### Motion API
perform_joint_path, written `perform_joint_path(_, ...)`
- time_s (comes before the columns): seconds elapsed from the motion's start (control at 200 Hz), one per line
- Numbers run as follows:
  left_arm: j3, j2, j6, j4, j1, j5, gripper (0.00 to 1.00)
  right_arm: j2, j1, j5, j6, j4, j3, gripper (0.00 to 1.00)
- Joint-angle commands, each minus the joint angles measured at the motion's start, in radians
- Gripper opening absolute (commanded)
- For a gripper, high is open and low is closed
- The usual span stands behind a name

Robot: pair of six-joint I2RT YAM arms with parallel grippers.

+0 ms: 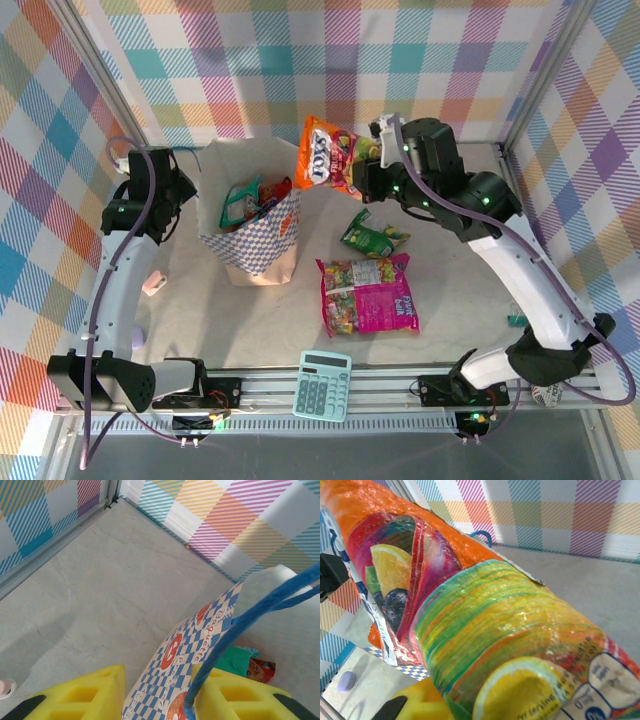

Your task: Place the snacks into the paper bag

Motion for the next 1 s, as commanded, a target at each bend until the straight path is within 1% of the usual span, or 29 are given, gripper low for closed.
perform_joint_path(0.0, -0.017, -0.020, -0.013, 0.012, 0.020, 0.019, 0.38, 0.036, 0.017, -0.014, -0.028, 0.079, 0.078, 0.00)
perform_joint_path(0.4, -0.002, 0.009, -0.022, -0.027, 0.057, 0.052, 0.32, 0.229, 0.056, -0.073, -0.062, 0.062, 0.295, 0.00)
perform_joint_path(0.6, -0.039, -0.018, -0.021, 0.000, 0.070, 0.079, 0.32, 0.331, 0.073, -0.098, -0.080, 0.037, 0.423, 0.00)
perform_joint_path(0.995, -0.083, -0.040, -0.009, 0.020, 0.095, 0.096, 0.33, 0.482, 0.082, -0.155, -0.068, 0.065, 0.554, 0.00)
